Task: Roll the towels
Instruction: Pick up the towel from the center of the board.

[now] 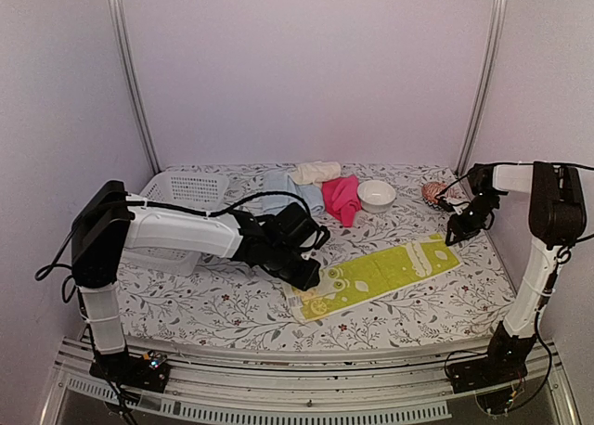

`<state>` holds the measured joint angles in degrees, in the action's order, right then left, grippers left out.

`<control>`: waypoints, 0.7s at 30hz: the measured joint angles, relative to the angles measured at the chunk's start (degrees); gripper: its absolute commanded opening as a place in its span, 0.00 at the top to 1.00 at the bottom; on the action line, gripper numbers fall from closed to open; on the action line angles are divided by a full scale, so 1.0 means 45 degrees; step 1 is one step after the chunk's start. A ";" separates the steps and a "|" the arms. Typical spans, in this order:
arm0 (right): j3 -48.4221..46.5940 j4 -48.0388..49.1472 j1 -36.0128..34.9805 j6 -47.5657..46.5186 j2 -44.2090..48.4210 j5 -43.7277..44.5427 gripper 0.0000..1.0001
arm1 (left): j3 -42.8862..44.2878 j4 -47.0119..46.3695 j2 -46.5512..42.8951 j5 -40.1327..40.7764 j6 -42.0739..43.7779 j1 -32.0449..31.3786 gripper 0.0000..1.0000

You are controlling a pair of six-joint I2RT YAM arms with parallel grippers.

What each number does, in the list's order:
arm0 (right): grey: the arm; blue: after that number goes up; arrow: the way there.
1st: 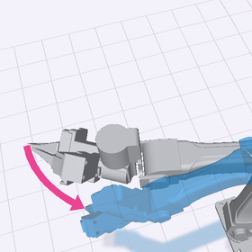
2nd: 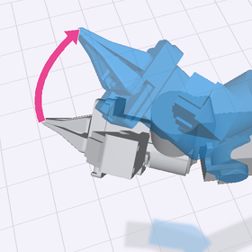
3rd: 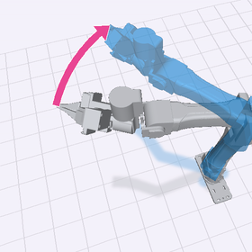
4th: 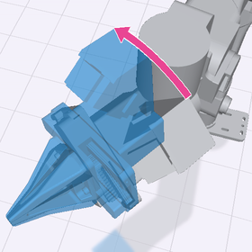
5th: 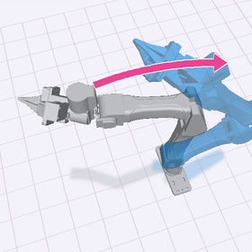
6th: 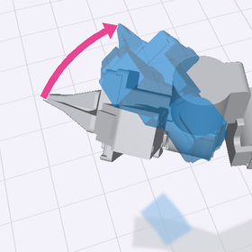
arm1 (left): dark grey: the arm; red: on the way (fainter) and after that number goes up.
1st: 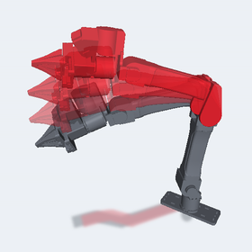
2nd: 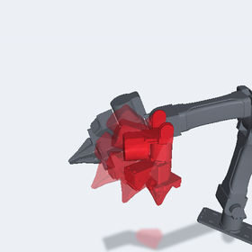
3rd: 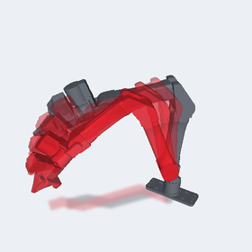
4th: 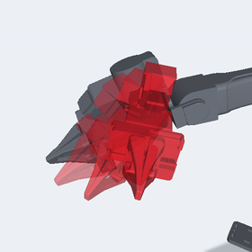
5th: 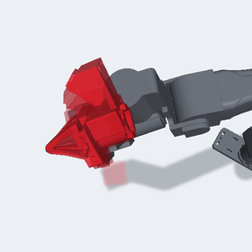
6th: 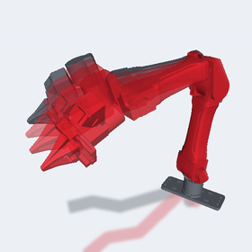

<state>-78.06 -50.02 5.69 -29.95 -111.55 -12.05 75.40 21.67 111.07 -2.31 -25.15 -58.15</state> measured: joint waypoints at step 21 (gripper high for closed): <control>0.0534 0.0709 -0.0685 0.0146 -0.0257 0.1535 0.68 | -0.0005 -0.0243 0.0000 -0.0005 -0.0044 0.0024 0.76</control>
<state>-75.66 -46.83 2.61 -29.30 -112.71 -5.15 75.37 20.58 111.07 -2.33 -25.34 -58.04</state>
